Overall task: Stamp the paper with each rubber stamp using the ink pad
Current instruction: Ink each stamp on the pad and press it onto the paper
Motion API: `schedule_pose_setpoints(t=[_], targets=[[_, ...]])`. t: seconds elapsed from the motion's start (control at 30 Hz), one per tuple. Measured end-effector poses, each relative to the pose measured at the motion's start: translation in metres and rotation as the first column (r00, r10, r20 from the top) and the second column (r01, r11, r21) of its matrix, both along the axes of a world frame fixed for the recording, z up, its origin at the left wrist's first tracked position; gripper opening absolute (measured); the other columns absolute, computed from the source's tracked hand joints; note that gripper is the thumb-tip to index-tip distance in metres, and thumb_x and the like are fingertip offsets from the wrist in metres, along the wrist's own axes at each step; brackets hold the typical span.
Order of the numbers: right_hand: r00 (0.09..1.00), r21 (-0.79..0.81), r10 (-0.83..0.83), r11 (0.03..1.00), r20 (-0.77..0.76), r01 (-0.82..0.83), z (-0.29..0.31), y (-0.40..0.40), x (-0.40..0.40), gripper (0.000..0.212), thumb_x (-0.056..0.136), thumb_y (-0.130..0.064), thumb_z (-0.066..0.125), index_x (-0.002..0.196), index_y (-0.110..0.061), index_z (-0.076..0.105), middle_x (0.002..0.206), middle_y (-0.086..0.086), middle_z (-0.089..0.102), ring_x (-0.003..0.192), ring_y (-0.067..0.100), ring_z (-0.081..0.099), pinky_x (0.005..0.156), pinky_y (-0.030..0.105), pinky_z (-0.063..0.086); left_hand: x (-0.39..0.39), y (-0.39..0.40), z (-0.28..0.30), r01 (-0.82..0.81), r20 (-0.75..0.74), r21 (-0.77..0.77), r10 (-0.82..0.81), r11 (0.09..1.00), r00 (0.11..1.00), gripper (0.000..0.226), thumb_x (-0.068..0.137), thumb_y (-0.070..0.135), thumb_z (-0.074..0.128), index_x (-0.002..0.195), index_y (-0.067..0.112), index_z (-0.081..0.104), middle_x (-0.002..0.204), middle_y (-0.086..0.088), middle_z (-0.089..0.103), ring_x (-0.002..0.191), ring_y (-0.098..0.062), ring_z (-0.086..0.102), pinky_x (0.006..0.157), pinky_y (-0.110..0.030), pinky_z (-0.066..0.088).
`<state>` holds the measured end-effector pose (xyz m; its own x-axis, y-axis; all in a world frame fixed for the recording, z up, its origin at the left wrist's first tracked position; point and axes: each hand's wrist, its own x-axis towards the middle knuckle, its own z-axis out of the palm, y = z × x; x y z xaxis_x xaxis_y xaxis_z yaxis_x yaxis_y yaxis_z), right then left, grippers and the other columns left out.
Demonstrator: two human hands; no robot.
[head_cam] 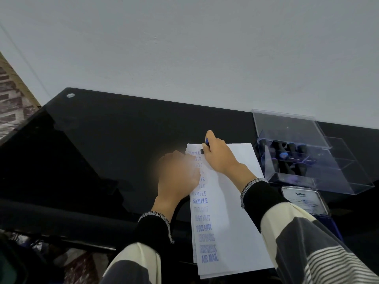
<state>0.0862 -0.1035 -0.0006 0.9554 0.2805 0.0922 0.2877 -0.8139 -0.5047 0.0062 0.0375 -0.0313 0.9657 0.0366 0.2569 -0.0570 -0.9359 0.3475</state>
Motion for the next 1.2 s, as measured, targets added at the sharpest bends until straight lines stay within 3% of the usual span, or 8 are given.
schedule_pose_setpoints(t=[0.53, 0.6, 0.67, 0.73, 0.8, 0.87, 1.0, 1.2], targets=[[1.000, 0.029, 0.012, 1.000, -0.023, -0.011, 0.000, -0.001, 0.000, 0.011, 0.100, -0.023, 0.045, 0.096, -0.017, 0.036, 0.078, 0.003, 0.054, 0.061, 0.013, 0.049, 0.055, 0.024, 0.042, 0.000, 0.000, 0.001, -0.001, -0.017, 0.002, 0.001, 1.000, 1.000, 0.040, 0.087, 0.051, 0.048, 0.121, 0.031, 0.055, 0.109, 0.007, 0.046, 0.108, -0.016, 0.042, 0.107, -0.040, 0.024], [0.997, 0.155, -0.033, 0.987, -0.064, 0.043, 0.002, -0.005, 0.001, 0.010, 0.100, -0.021, 0.046, 0.096, -0.015, 0.039, 0.079, 0.003, 0.054, 0.066, 0.013, 0.052, 0.061, 0.026, 0.046, -0.001, 0.000, 0.002, -0.001, -0.020, -0.010, 0.001, 1.000, 1.000, 0.040, 0.087, 0.051, 0.049, 0.121, 0.032, 0.055, 0.108, 0.008, 0.045, 0.107, -0.016, 0.042, 0.107, -0.039, 0.023], [0.978, 0.420, -0.176, 0.884, -0.109, 0.206, 0.007, -0.013, 0.001, 0.009, 0.099, -0.017, 0.048, 0.095, -0.010, 0.043, 0.078, 0.000, 0.051, 0.068, 0.009, 0.050, 0.062, 0.019, 0.043, -0.001, 0.000, 0.002, 0.000, -0.020, -0.017, 0.000, 1.000, 1.000, 0.040, 0.087, 0.051, 0.049, 0.122, 0.033, 0.055, 0.108, 0.009, 0.045, 0.107, -0.015, 0.041, 0.108, -0.039, 0.023], [0.916, 0.640, -0.357, 0.665, -0.181, 0.386, 0.006, -0.024, 0.001, 0.010, 0.098, -0.015, 0.050, 0.091, -0.010, 0.046, 0.076, -0.003, 0.047, 0.067, 0.007, 0.045, 0.060, 0.017, 0.037, 0.000, 0.000, 0.003, -0.001, -0.020, -0.029, 0.000, 1.000, 1.000, 0.040, 0.087, 0.051, 0.049, 0.122, 0.033, 0.055, 0.108, 0.009, 0.045, 0.107, -0.015, 0.041, 0.108, -0.039, 0.021], [0.851, 0.767, -0.433, 0.422, -0.298, 0.483, 0.004, -0.034, -0.001, 0.014, 0.097, -0.014, 0.051, 0.083, -0.015, 0.047, 0.074, -0.002, 0.045, 0.063, 0.009, 0.041, 0.058, 0.021, 0.034, 0.001, 0.000, 0.003, -0.002, -0.020, -0.039, 0.001, 0.999, 1.000, 0.040, 0.087, 0.051, 0.048, 0.122, 0.032, 0.056, 0.108, 0.009, 0.045, 0.108, -0.015, 0.040, 0.108, -0.039, 0.020], [0.815, 0.806, -0.428, 0.269, -0.390, 0.527, 0.003, -0.040, -0.005, 0.019, 0.097, -0.013, 0.051, 0.079, -0.018, 0.046, 0.069, 0.001, 0.043, 0.057, 0.011, 0.036, 0.054, 0.023, 0.031, 0.002, 0.000, 0.002, -0.001, -0.021, -0.037, 0.000, 0.999, 1.000, 0.040, 0.087, 0.051, 0.048, 0.122, 0.032, 0.055, 0.108, 0.010, 0.045, 0.108, -0.014, 0.040, 0.108, -0.039, 0.020], [0.825, 0.831, -0.369, 0.199, -0.427, 0.519, -0.001, -0.042, -0.015, 0.019, 0.098, -0.012, 0.050, 0.079, -0.016, 0.046, 0.063, 0.001, 0.039, 0.052, 0.010, 0.033, 0.048, 0.022, 0.028, 0.000, 0.000, 0.001, 0.003, -0.022, -0.033, -0.003, 0.999, 1.000, 0.040, 0.087, 0.051, 0.047, 0.121, 0.031, 0.055, 0.109, 0.009, 0.045, 0.107, -0.015, 0.041, 0.108, -0.039, 0.021], [0.847, 0.835, -0.372, 0.257, -0.379, 0.487, -0.007, -0.040, -0.021, 0.018, 0.098, -0.013, 0.049, 0.081, -0.016, 0.047, 0.071, 0.004, 0.043, 0.056, 0.010, 0.037, 0.051, 0.022, 0.031, 0.001, 0.001, -0.001, 0.003, -0.013, -0.064, -0.004, 0.998, 1.000, 0.038, 0.089, 0.049, 0.049, 0.121, 0.030, 0.057, 0.110, 0.008, 0.048, 0.110, -0.015, 0.041, 0.109, -0.040, 0.020]])
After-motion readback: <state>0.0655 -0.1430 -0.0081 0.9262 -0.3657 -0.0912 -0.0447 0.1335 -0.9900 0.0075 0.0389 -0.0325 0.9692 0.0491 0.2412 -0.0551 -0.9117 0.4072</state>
